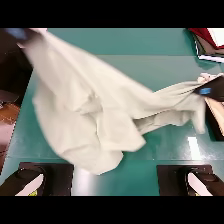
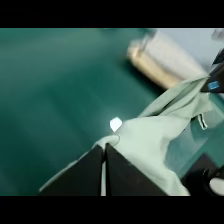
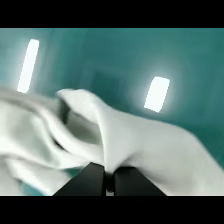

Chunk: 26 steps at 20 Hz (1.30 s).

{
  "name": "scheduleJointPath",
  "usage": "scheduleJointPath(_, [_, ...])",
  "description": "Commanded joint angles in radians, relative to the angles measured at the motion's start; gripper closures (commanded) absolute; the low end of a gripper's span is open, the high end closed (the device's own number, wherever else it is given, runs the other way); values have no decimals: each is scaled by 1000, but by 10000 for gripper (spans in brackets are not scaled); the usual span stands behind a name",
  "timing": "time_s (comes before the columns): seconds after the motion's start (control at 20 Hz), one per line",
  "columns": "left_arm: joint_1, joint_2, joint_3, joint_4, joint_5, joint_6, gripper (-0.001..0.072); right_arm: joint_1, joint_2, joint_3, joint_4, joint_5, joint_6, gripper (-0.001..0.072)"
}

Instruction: Fold the shirts.

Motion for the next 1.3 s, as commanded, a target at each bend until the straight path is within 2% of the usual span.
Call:
scheduleJointPath(0.0, [-1, -122, -257, 97, 31, 23, 680, 82, -97, -251, 0, -182, -42, 696])
scheduleJointPath(0.2, [-1, -367, -325, 144, 209, 71, 680, 38, -281, -327, 2, -449, -119, 695])
scheduleJointPath(0.4, [-1, -520, -325, 133, 405, 62, 679, -26, -440, -219, 6, -639, -145, 695])
scheduleJointPath(0.45, [-1, -533, -322, 134, 433, 53, 642, -43, -473, -177, 8, -668, -145, 692])
scheduleJointPath(0.5, [-1, -536, -322, 133, 462, 38, 315, -62, -506, -128, 8, -690, -145, 625])
scheduleJointPath(0.55, [0, -536, -321, 132, 481, 27, 13, -82, -537, -76, 8, -696, -144, 328])
scheduleJointPath(0.6, [2, -536, -310, 135, 478, 21, 4, -104, -568, -16, 8, -679, -144, 75])
scheduleJointPath(0.65, [12, -534, -289, 142, 454, 21, 6, -126, -589, 39, 8, -643, -144, 89])
scheduleJointPath(0.75, [68, -524, -225, 146, 329, 23, 6, -175, -600, 120, 5, -546, -146, 210])
scheduleJointPath(0.9, [184, -462, -204, 155, 118, 86, 6, -235, -571, 150, 3, -403, -211, 210])
scheduleJointPath(1.0, [242, -404, -277, 164, 19, 129, 7, -253, -527, 102, 4, -375, -243, 210])
scheduleJointPath(1.15, [279, -303, -529, 160, 16, 161, 6, -264, -447, -20, 5, -395, -269, 210])
scheduleJointPath(1.25, [279, -267, -721, 121, 45, 216, 6, -264, -401, -99, 8, -418, -276, 210])
